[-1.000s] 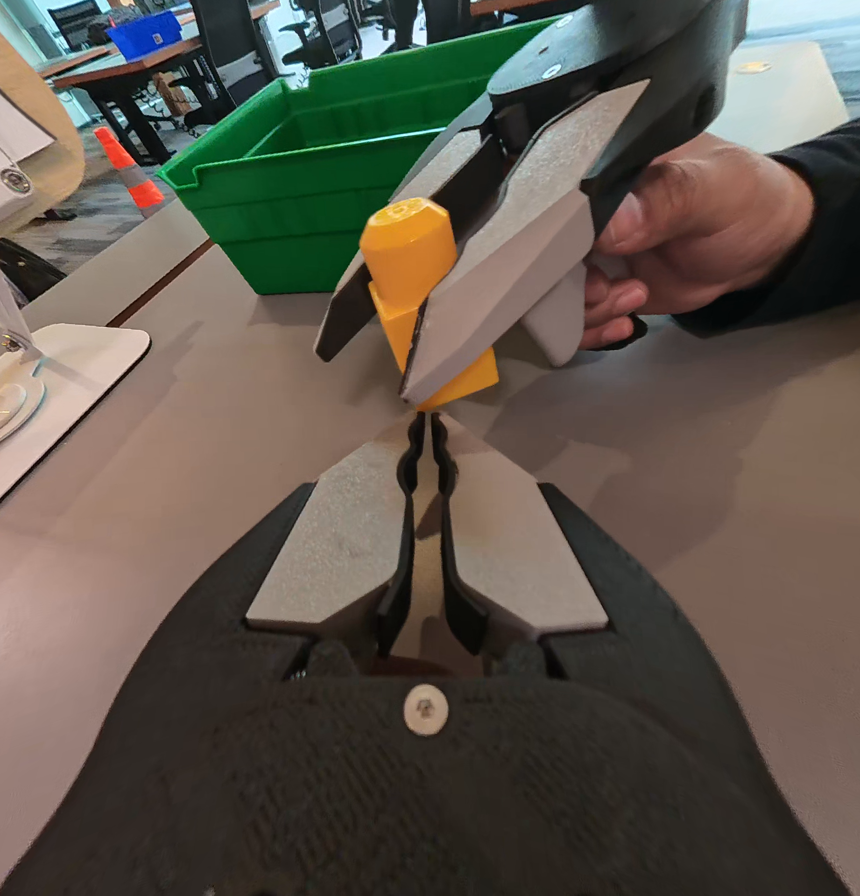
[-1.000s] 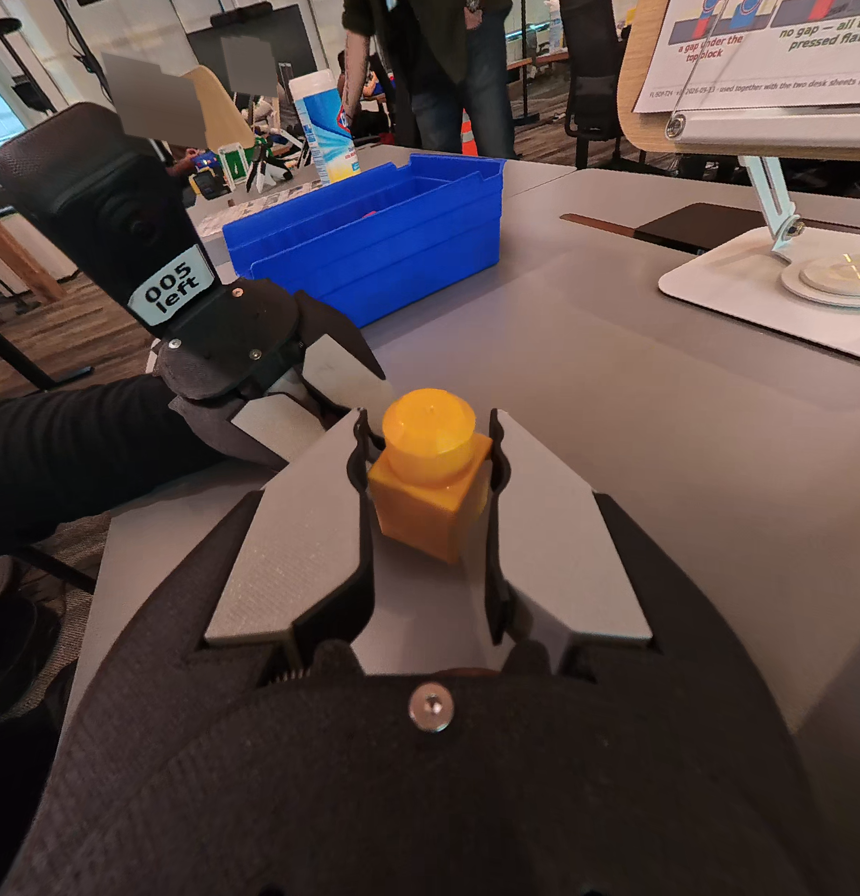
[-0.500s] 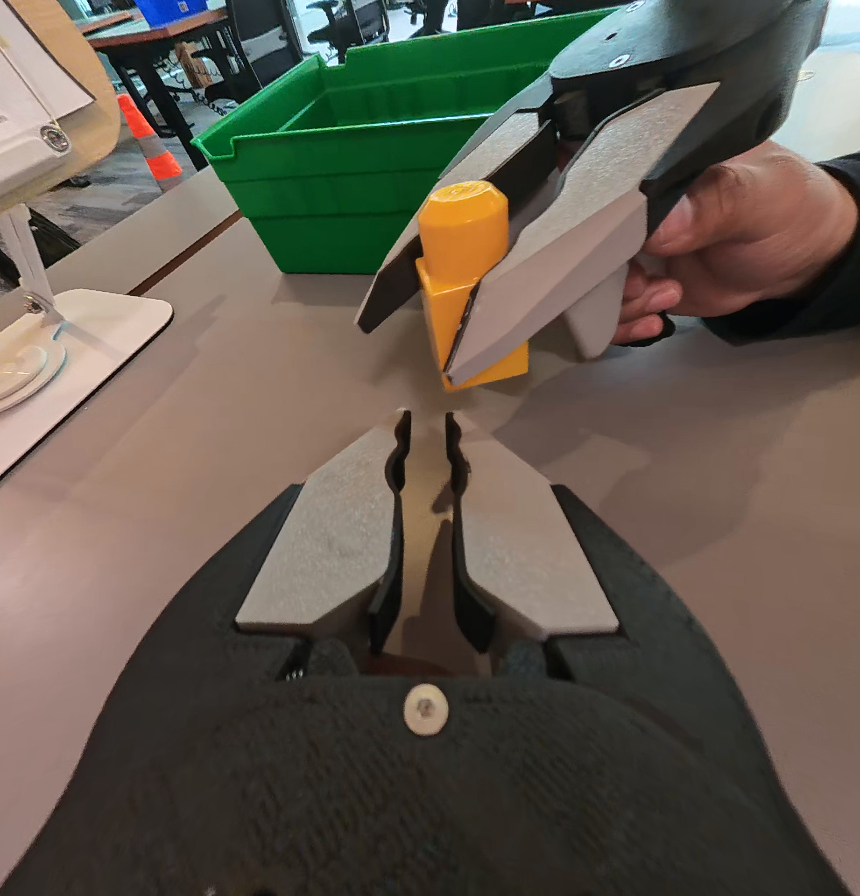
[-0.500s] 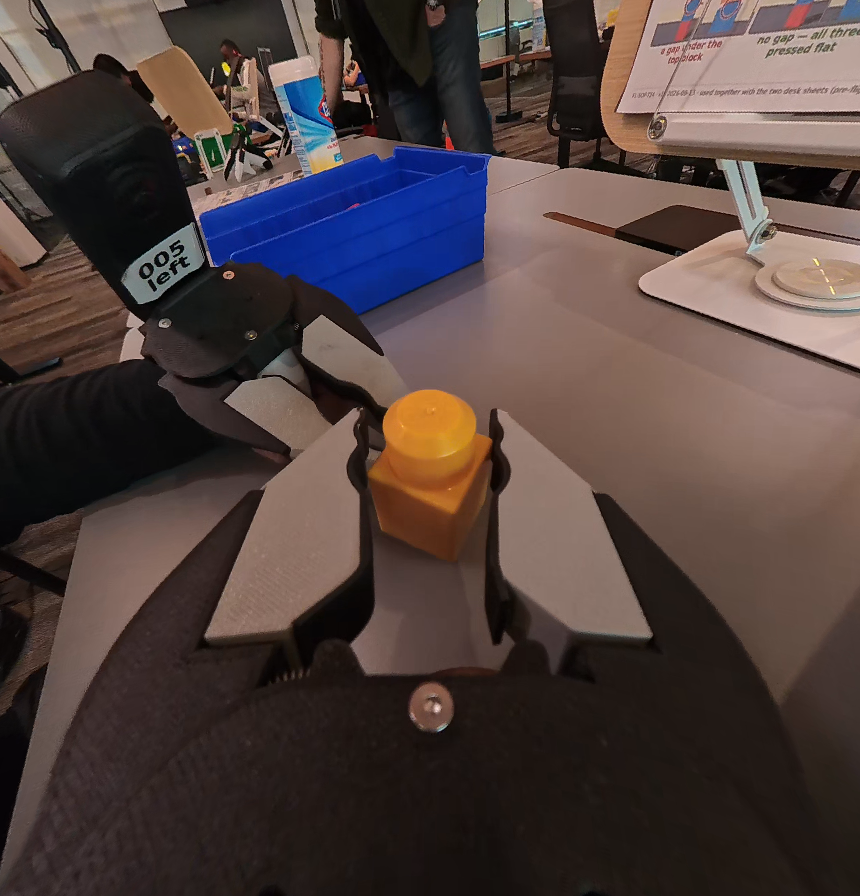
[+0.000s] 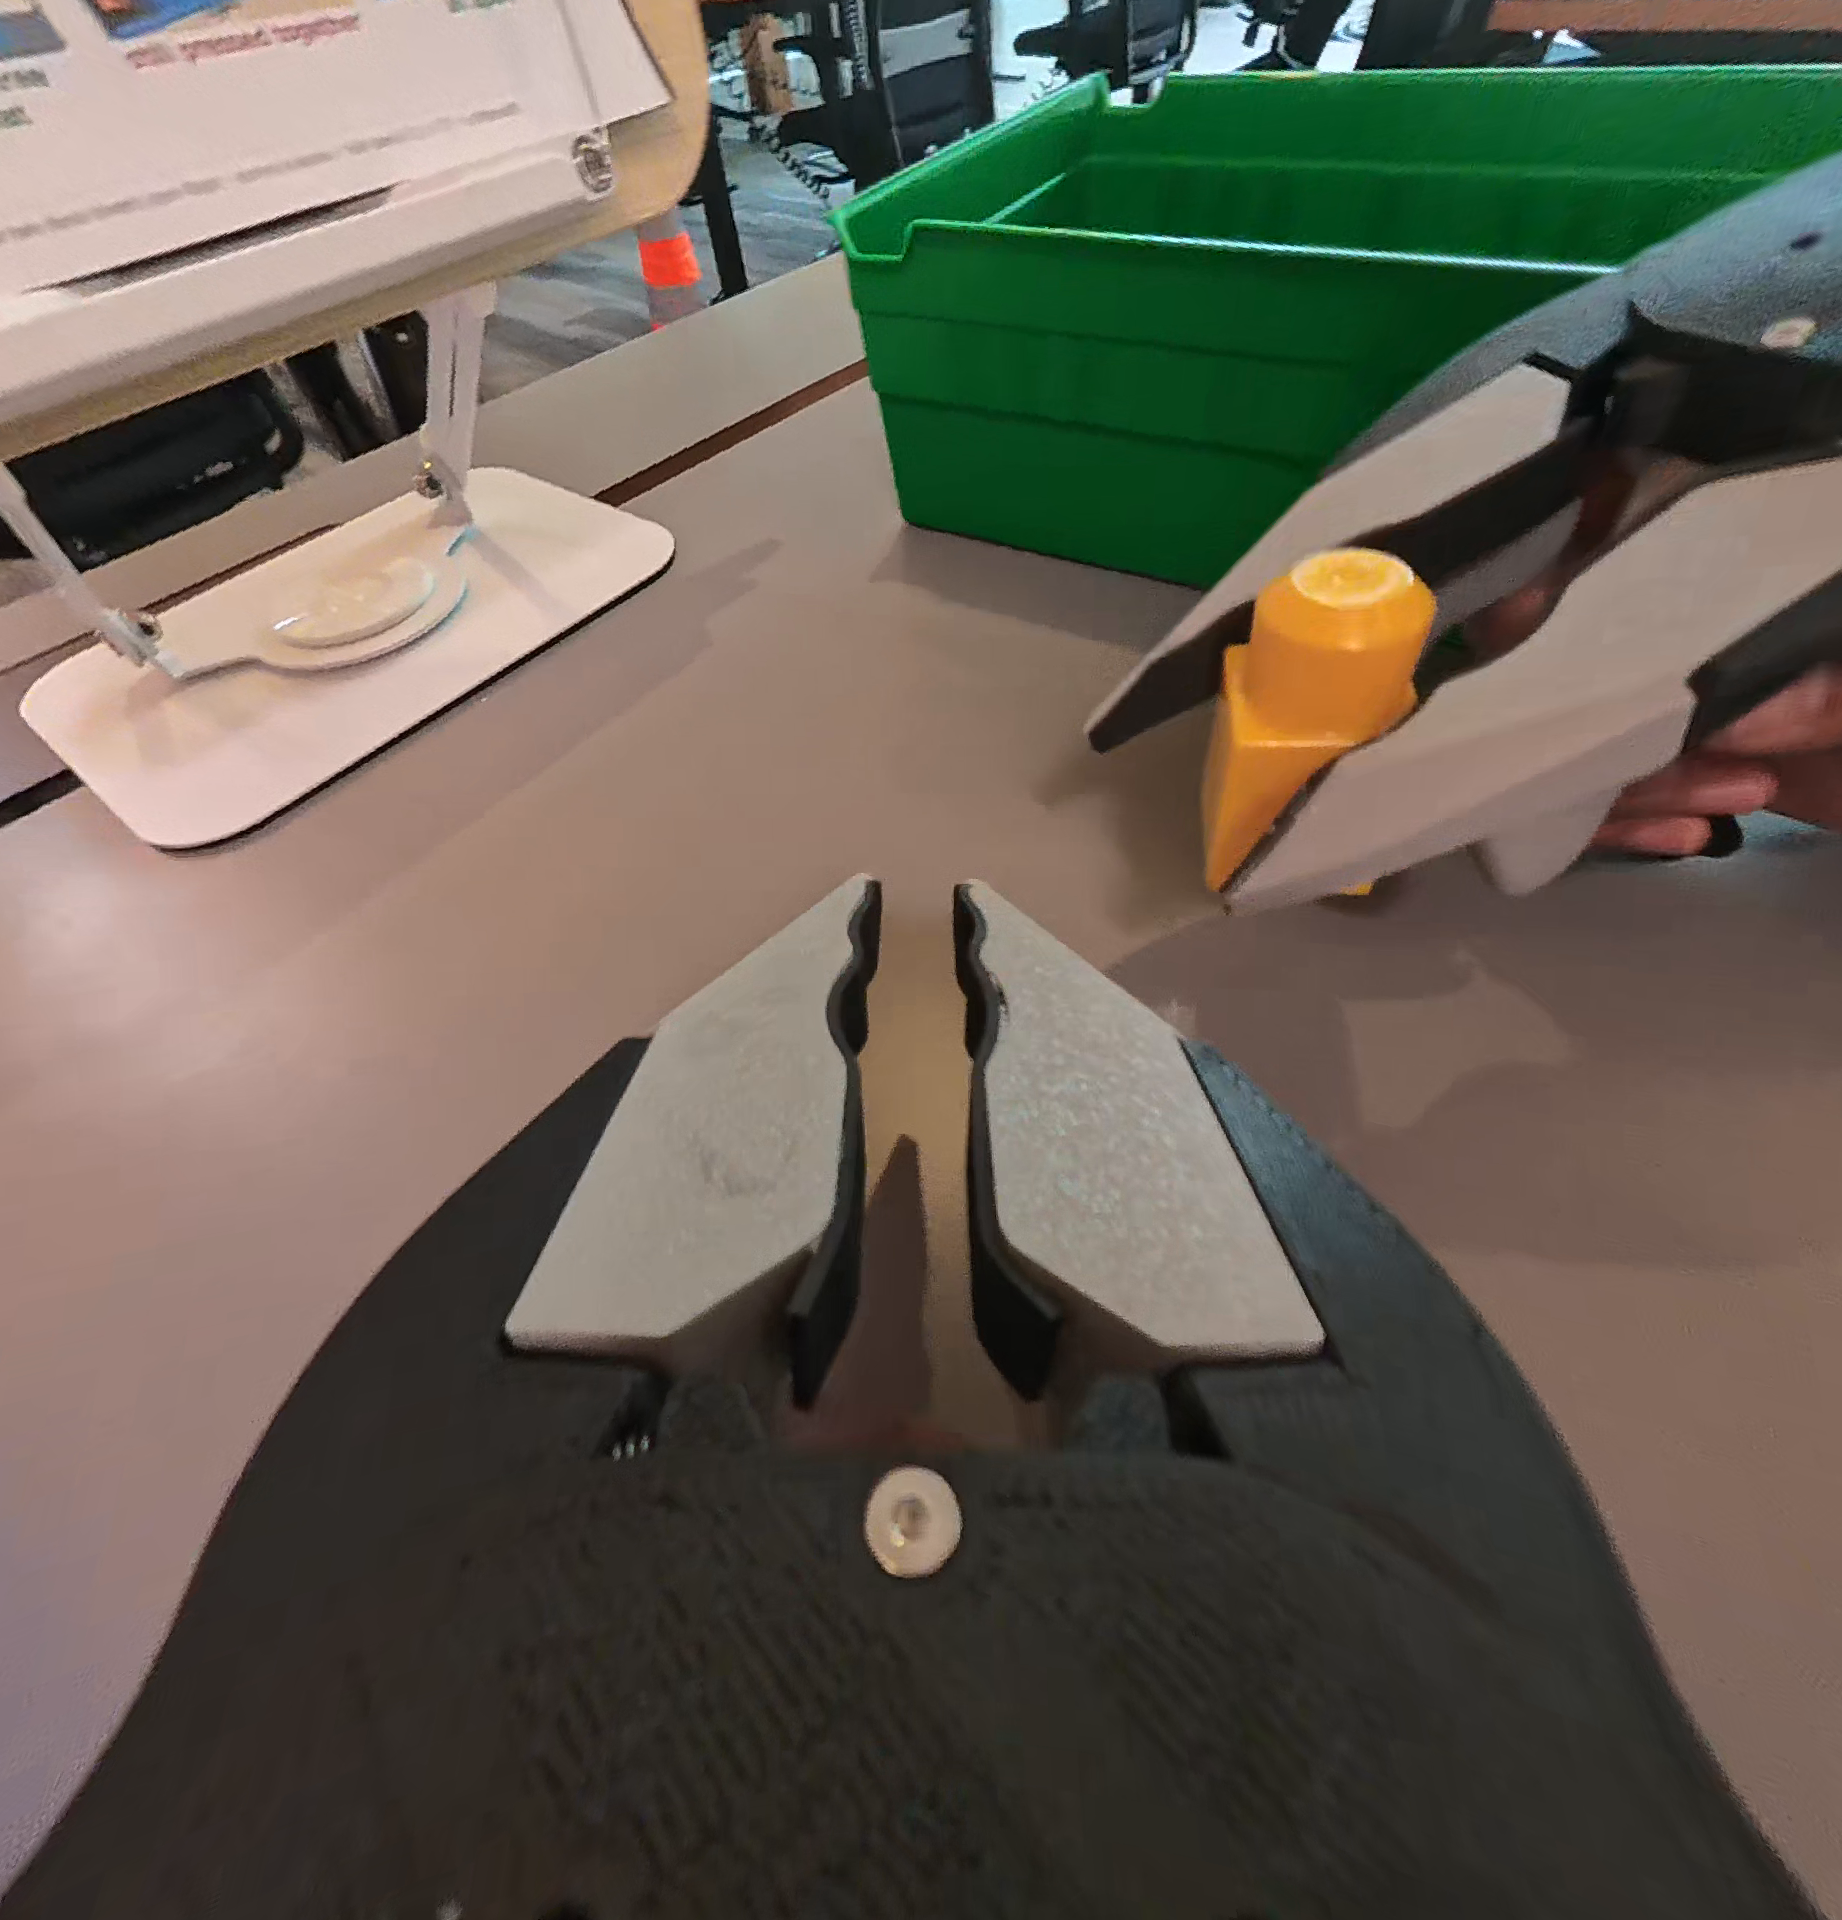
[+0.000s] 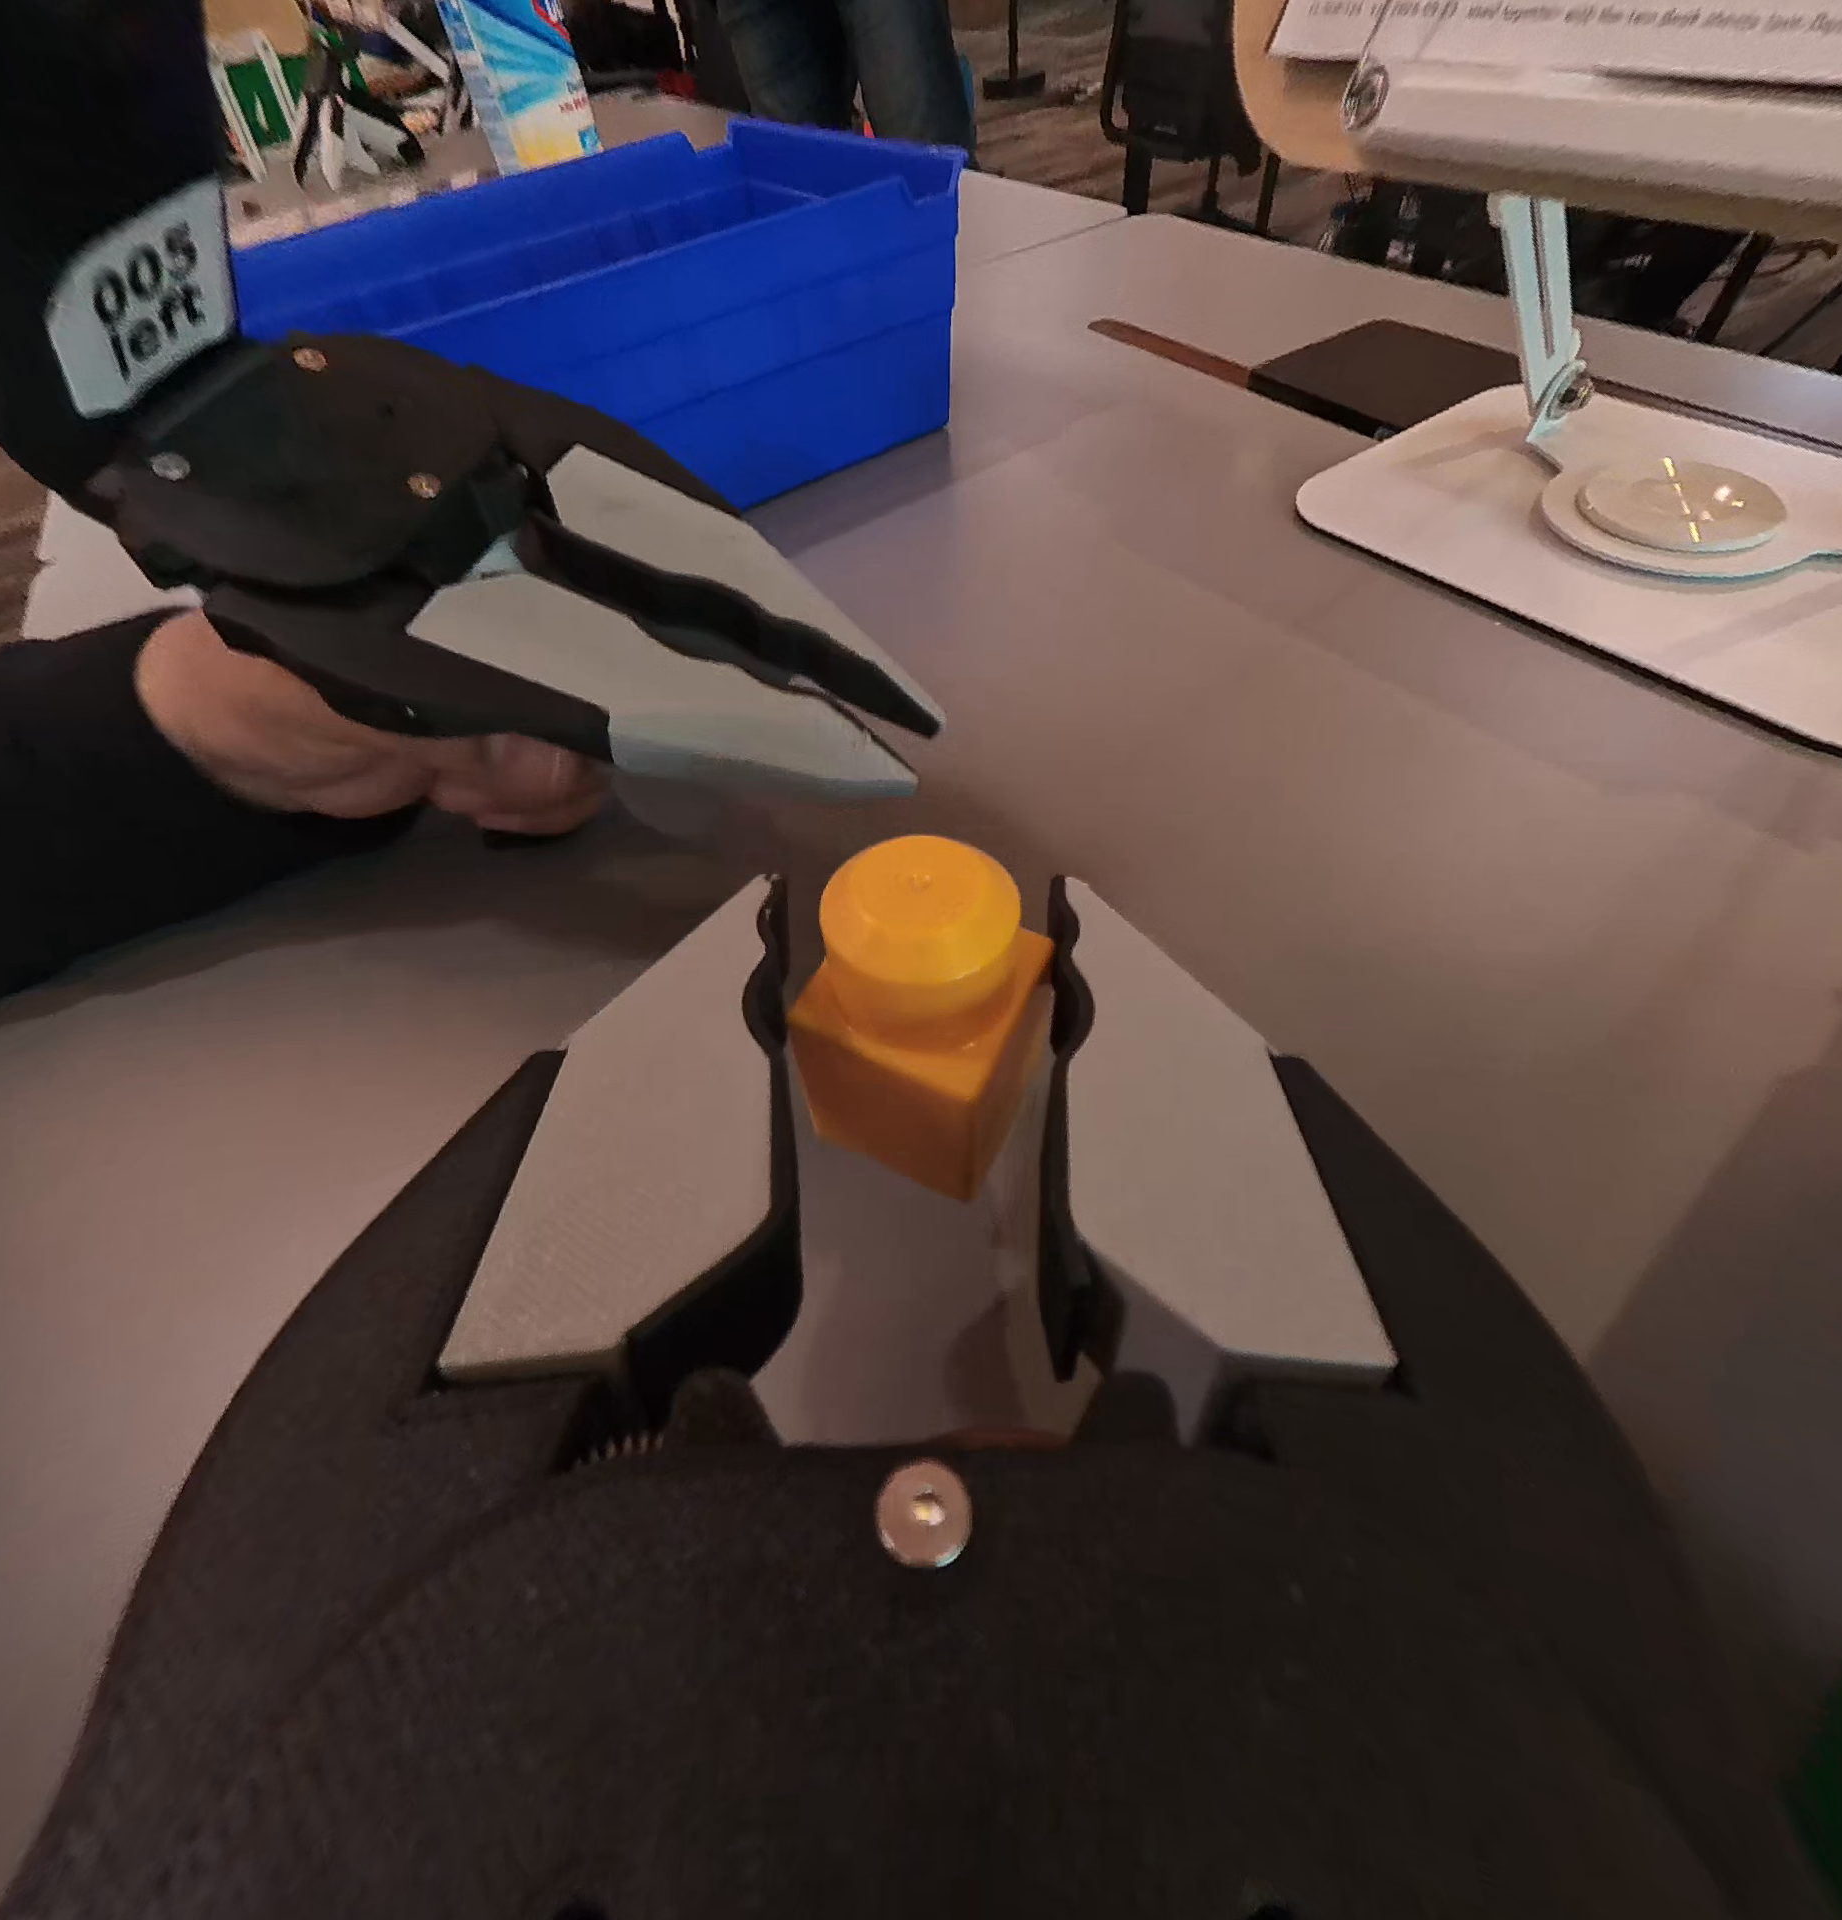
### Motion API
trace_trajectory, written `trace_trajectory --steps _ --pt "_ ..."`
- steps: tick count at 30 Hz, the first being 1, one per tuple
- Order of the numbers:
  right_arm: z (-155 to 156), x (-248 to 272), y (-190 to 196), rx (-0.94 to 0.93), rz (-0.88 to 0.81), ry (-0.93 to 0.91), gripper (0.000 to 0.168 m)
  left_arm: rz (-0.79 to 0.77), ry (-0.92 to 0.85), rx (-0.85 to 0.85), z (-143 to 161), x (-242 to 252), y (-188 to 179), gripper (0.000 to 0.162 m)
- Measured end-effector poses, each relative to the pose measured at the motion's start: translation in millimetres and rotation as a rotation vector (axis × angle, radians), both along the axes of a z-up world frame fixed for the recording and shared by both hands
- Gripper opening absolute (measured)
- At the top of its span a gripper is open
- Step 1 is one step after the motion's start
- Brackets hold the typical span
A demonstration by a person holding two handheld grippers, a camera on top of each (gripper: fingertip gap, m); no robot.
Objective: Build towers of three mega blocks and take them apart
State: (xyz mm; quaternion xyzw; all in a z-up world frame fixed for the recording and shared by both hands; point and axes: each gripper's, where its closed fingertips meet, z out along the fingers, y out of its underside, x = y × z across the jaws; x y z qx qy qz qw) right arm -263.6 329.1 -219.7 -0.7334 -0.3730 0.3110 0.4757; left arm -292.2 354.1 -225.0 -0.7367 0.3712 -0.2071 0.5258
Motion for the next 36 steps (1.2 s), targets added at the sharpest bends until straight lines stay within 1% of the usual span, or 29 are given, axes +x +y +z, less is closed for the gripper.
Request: trace_trajectory --steps 4,9,18,31,36 --pt "-16 -2 1 -0.001 0.007 -0.087 0.048 0.019 -0.008 -0.013 0 -3 3 0.012" --pt "-30 -4 -1 -0.016 0.024 -0.172 0.048 0.008 0.028 0.004 -3 0 0 0.012" --pt "-61 0 -4 -0.113 0.030 -0.354 0.050 0.006 0.041 0.007 -4 1 0 0.012" --pt "-56 0 -5 -0.095 0.029 -0.328 0.049 0.001 0.045 0.009 -4 2 -1 0.012" --pt "-52 0 -6 -0.097 0.035 -0.299 0.052 -0.001 0.046 0.009 -4 2 -2 0.012"
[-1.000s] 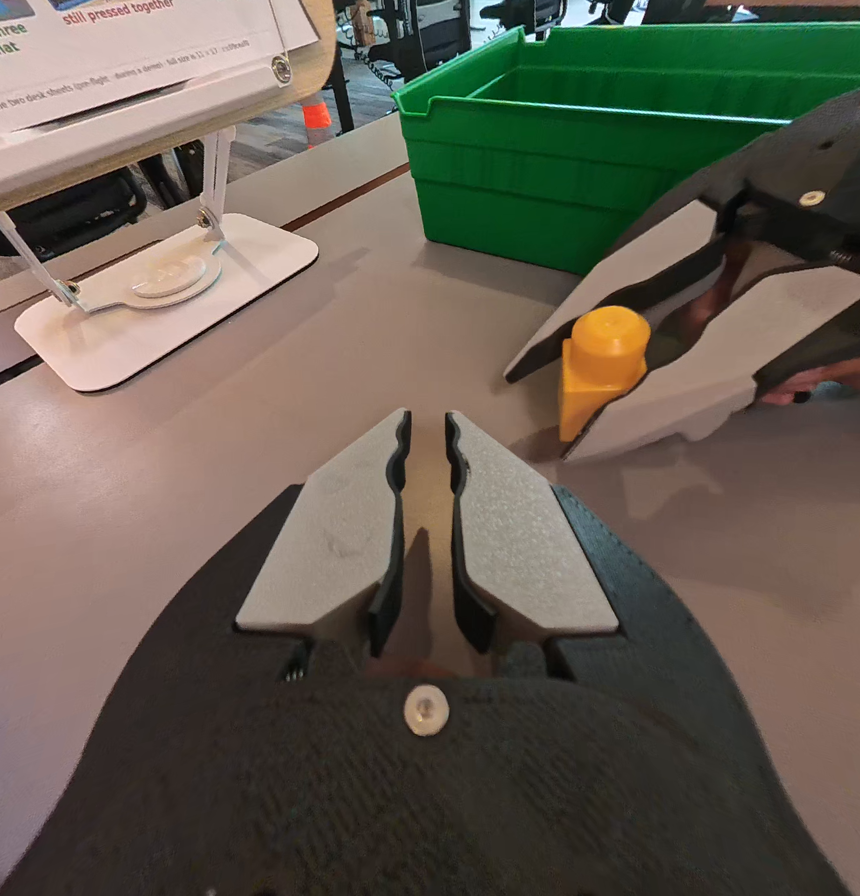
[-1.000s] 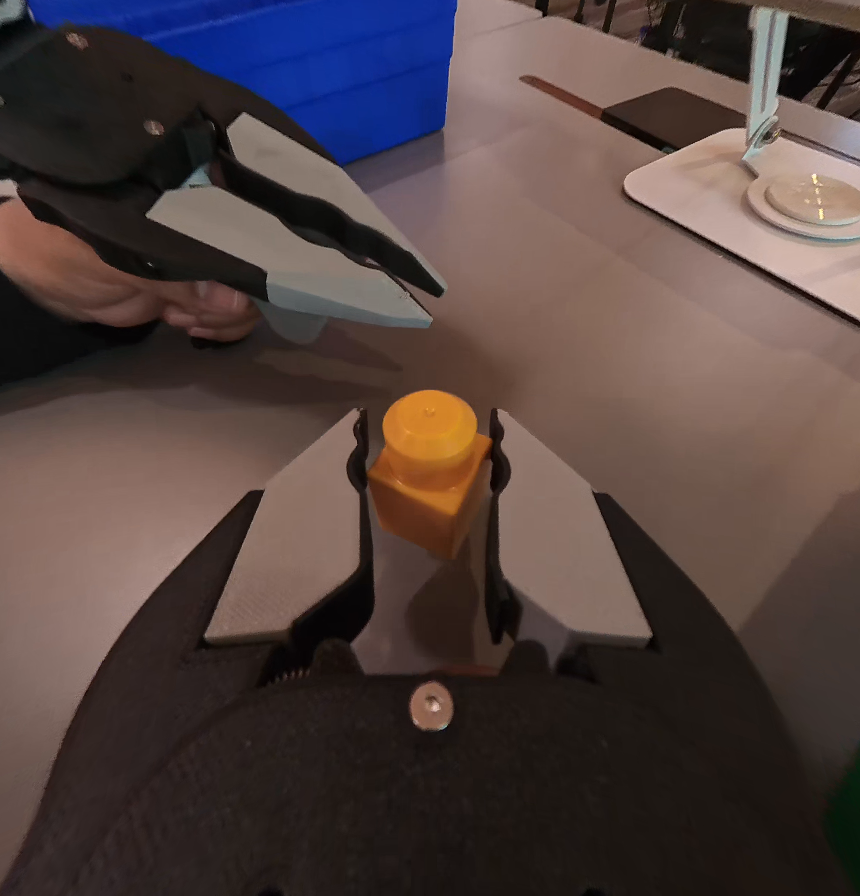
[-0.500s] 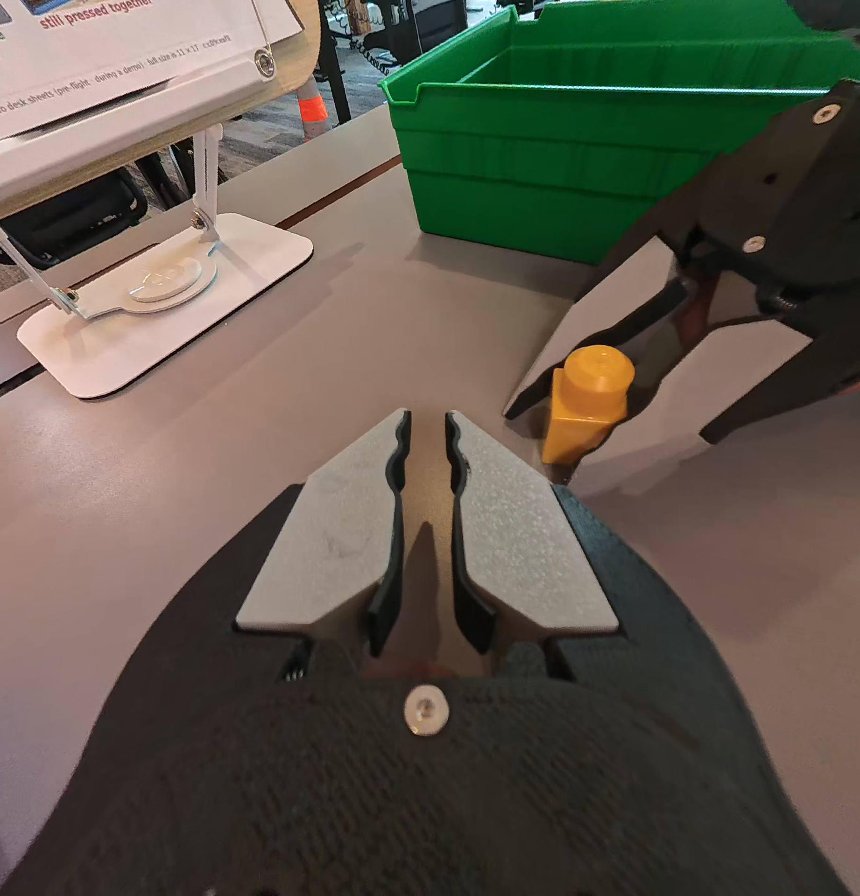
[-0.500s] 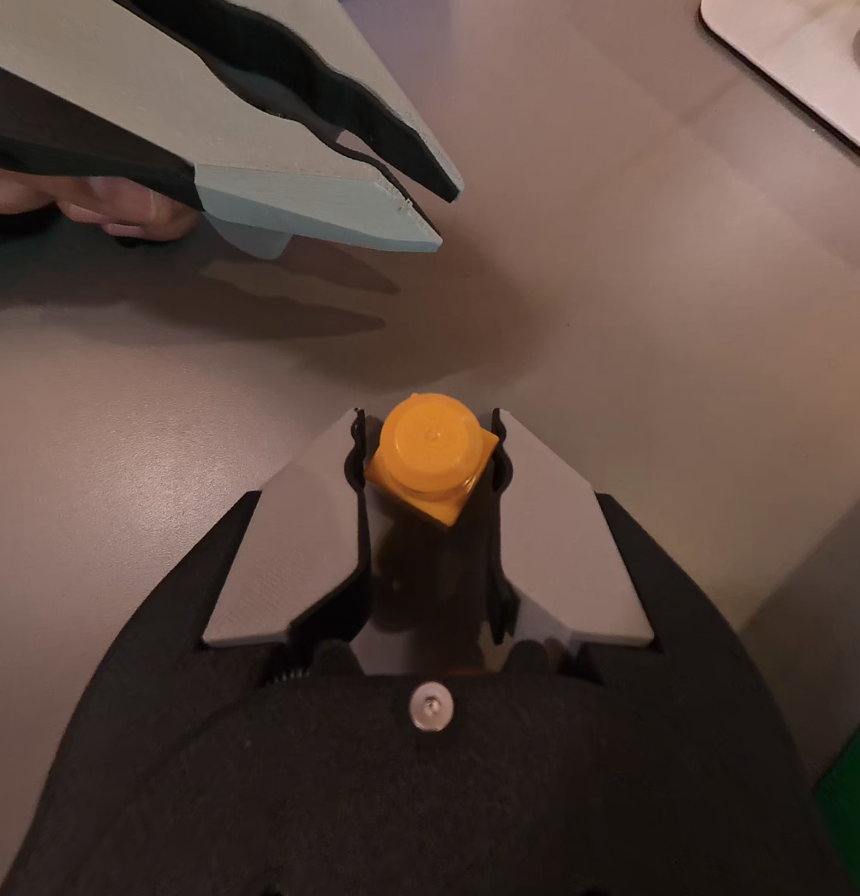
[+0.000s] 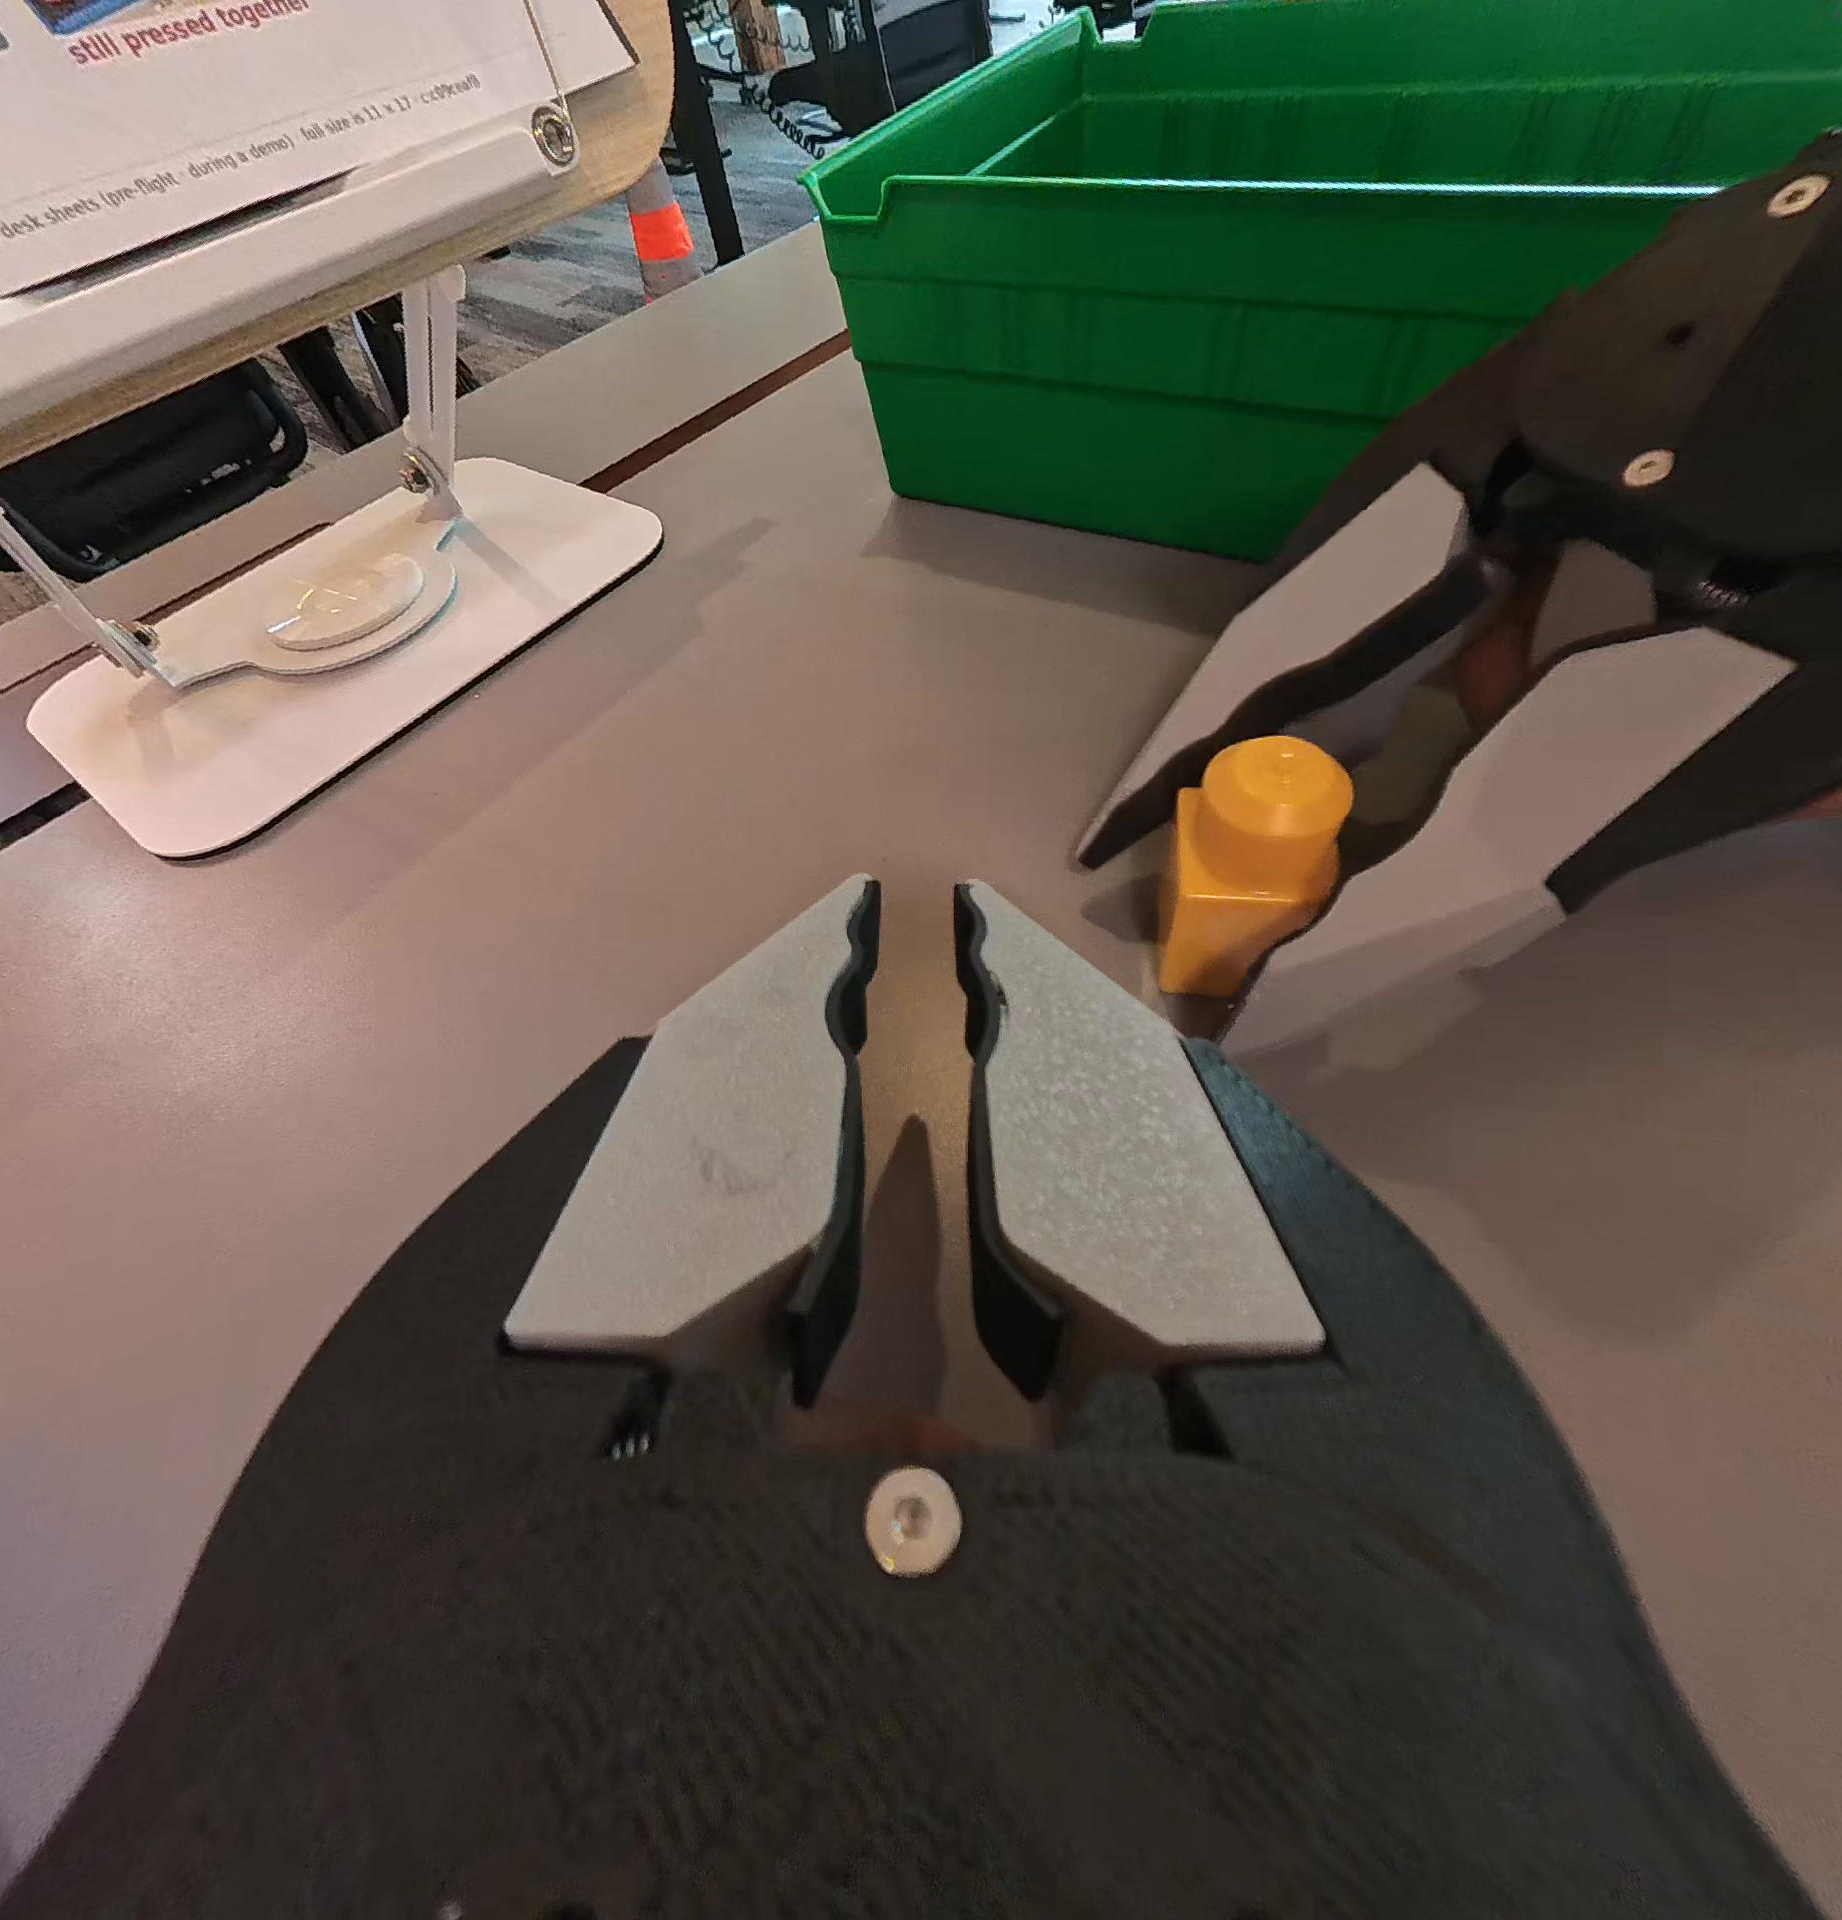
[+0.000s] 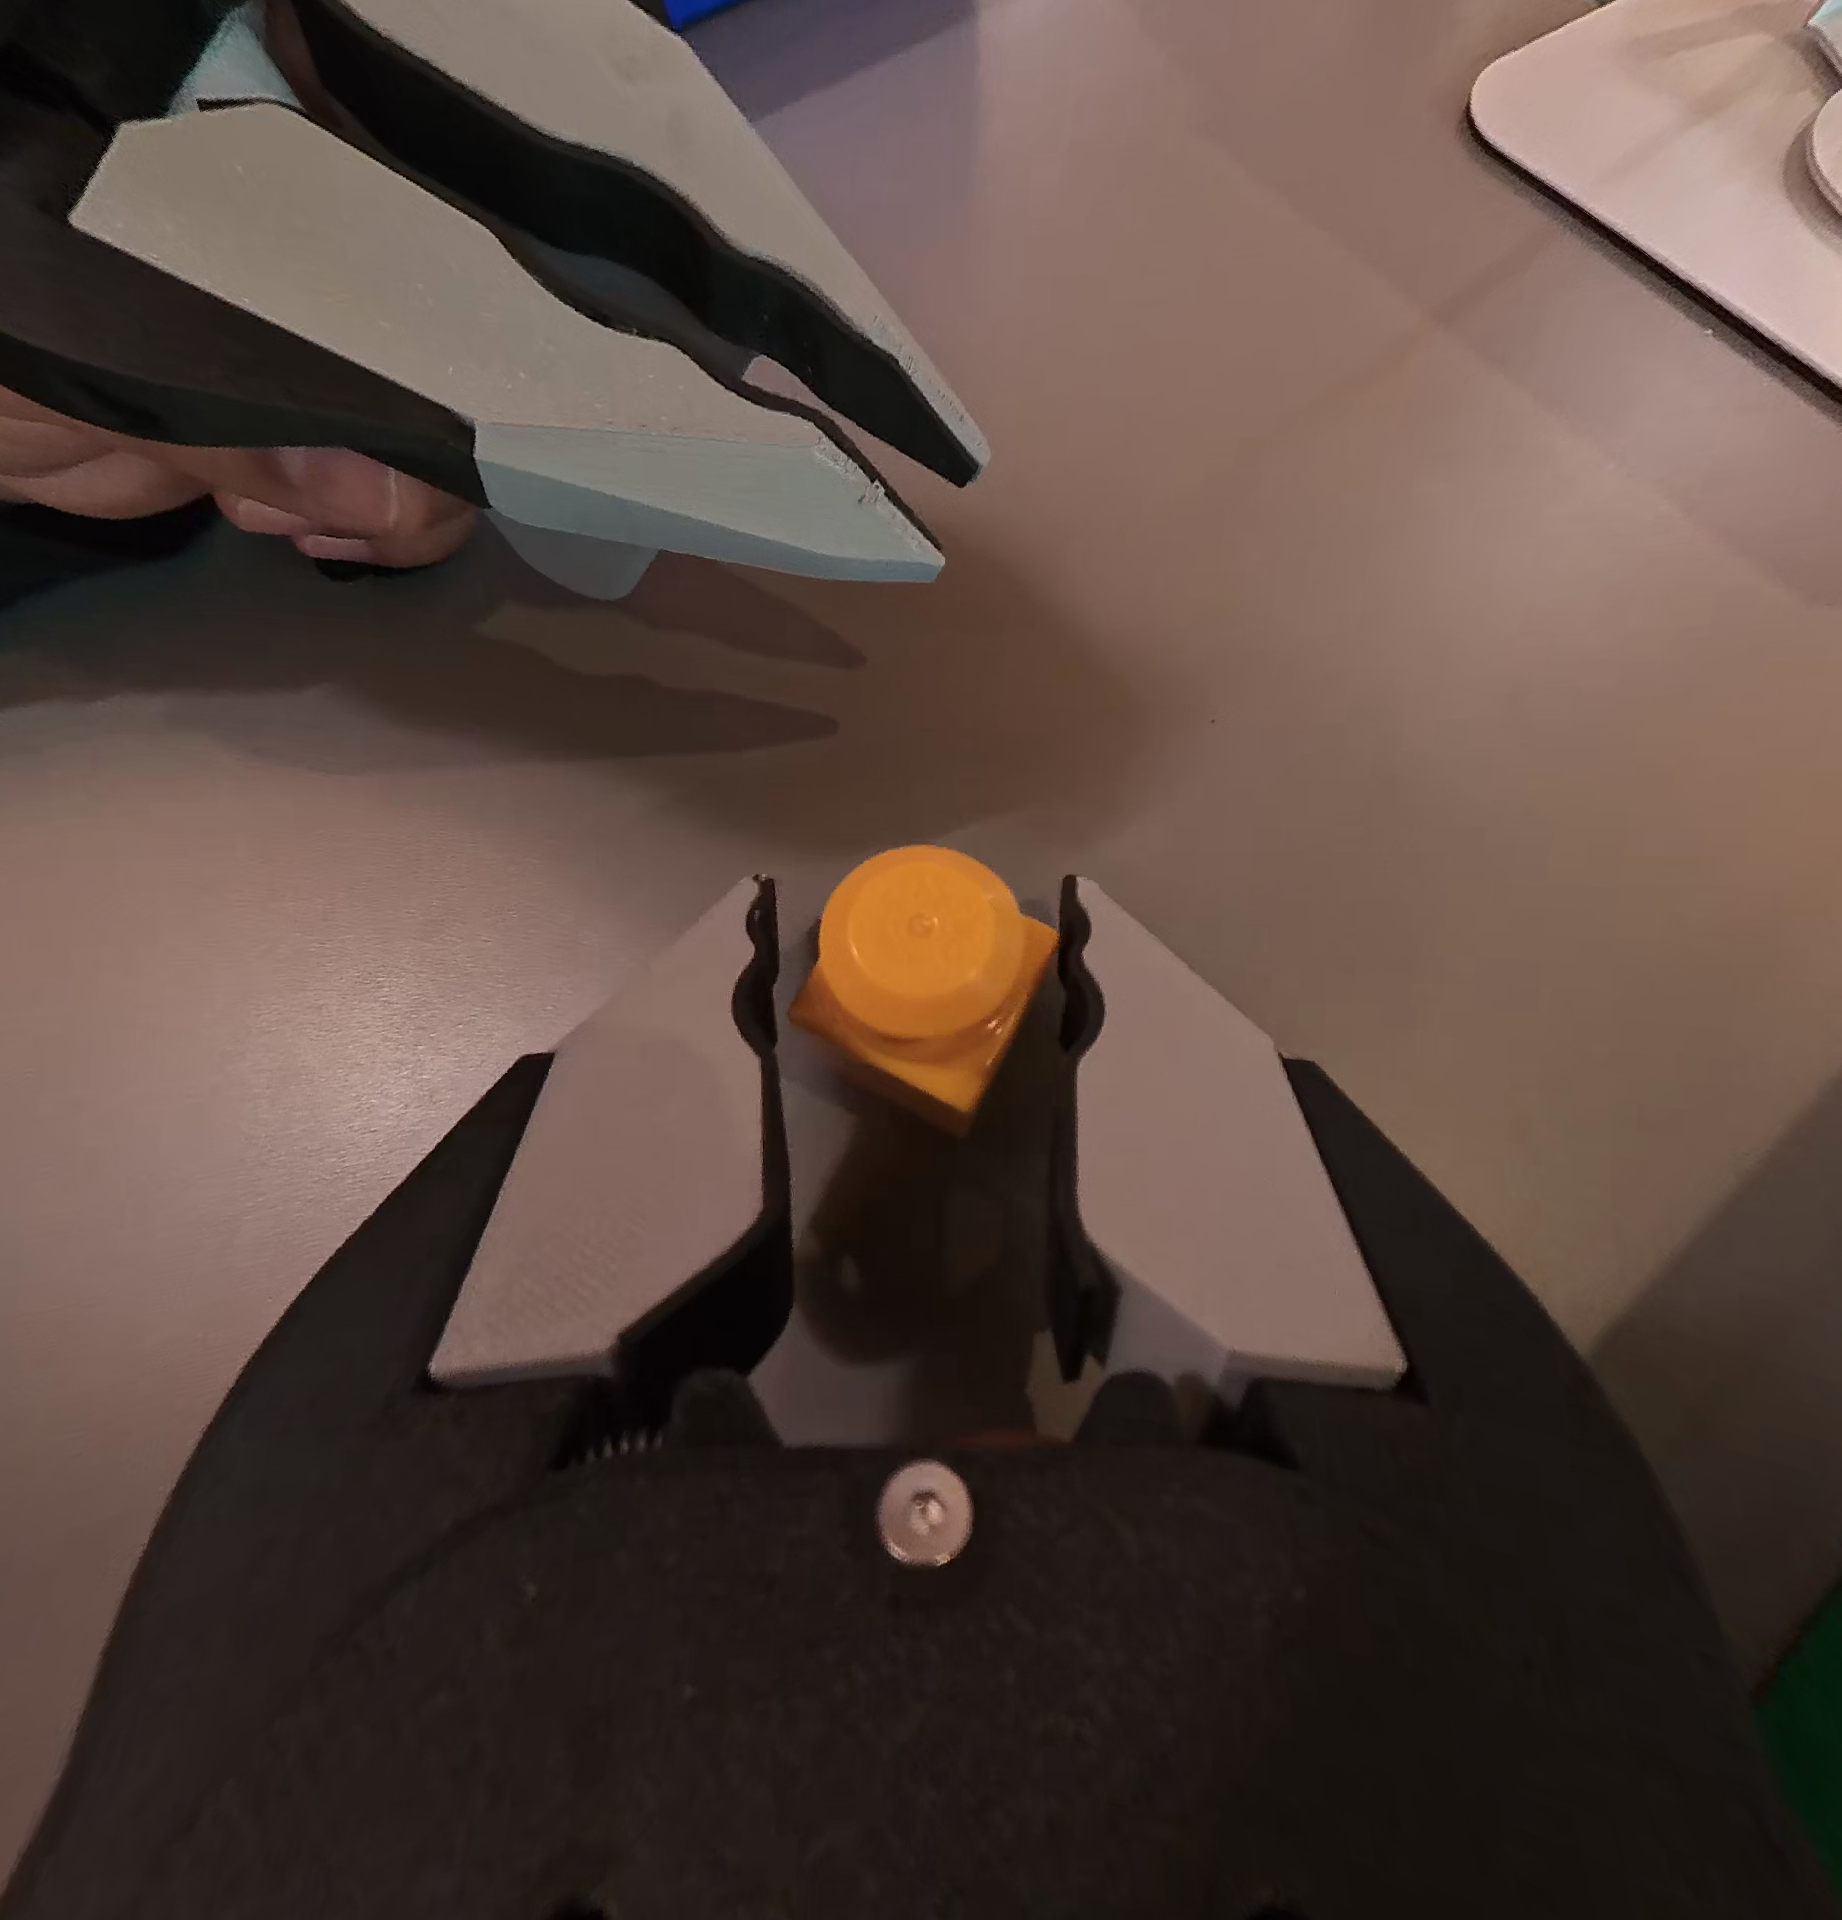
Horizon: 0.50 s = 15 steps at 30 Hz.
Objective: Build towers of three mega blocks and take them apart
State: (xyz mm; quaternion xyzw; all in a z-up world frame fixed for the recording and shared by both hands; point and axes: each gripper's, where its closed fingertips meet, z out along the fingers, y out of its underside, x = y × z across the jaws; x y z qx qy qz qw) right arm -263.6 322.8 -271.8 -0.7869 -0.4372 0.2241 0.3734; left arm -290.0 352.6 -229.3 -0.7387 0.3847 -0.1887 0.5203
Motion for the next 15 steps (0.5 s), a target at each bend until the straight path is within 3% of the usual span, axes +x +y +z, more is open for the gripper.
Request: trace_trajectory --steps 7,15 --pt "19 -1 1 0.056 0.004 0.067 0.061 -0.007 -0.001 0.003 0 1 -1 0.012" --pt "73 16 16 0.260 -0.117 0.225 0.056 -0.002 -0.005 -0.004 0 0 -1 0.012"
